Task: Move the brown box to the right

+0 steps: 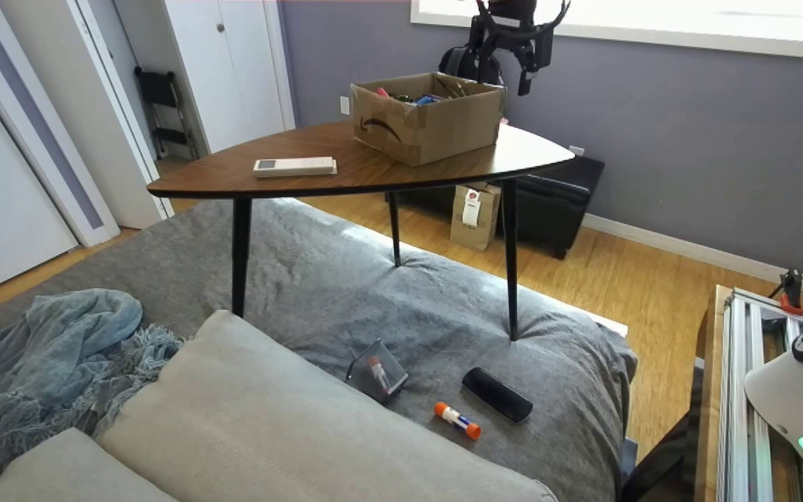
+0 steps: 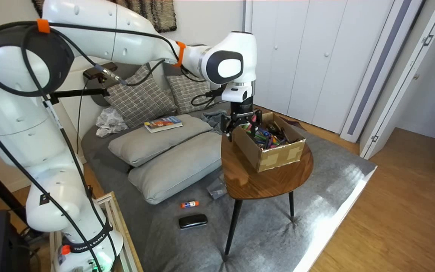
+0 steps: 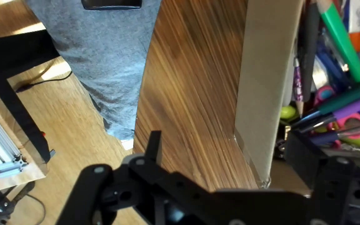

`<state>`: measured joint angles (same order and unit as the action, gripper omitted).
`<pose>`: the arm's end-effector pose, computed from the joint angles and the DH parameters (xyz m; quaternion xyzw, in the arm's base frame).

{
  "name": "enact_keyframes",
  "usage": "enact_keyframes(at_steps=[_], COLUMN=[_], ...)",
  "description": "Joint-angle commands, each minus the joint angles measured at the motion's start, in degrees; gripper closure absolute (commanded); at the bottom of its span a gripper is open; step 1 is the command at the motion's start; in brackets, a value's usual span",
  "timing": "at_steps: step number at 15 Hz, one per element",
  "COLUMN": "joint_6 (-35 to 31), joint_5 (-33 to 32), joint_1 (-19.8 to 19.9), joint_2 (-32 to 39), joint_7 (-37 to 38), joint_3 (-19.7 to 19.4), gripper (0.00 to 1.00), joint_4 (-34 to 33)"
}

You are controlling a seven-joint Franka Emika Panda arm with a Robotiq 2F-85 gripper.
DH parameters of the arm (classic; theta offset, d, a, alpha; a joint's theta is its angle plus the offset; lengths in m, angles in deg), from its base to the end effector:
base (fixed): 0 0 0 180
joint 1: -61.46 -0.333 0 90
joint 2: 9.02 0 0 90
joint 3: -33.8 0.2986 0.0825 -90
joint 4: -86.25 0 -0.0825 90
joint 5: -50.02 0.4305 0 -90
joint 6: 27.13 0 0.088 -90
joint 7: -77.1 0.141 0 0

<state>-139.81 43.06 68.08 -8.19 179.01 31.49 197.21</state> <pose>0.5985 -0.1058 0.4082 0.5854 -0.8087 0.0463 0.0333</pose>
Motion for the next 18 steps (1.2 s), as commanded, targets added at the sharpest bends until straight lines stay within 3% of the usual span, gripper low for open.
enact_keyframes(at_steps=[1,10,12,14,18], joint_6=[-1.2,-3.1,-2.8,-3.0,-4.2], joint_5=[-1.6,-2.1,-2.1,-2.7,-4.1], joint_1=[-0.5,-0.7,-0.7,-0.8,-0.7], joint_2=[2.0,4.4,4.7,4.9,5.7], joint_7=[6.4,11.0,11.4,12.1,13.3], joint_3=[-1.7,-3.7,-3.8,-3.9,-4.3], gripper=[0.0,0.03,0.27,0.36,0.66], joint_4=[-1.1,-1.3,-1.5,-1.5,-2.1])
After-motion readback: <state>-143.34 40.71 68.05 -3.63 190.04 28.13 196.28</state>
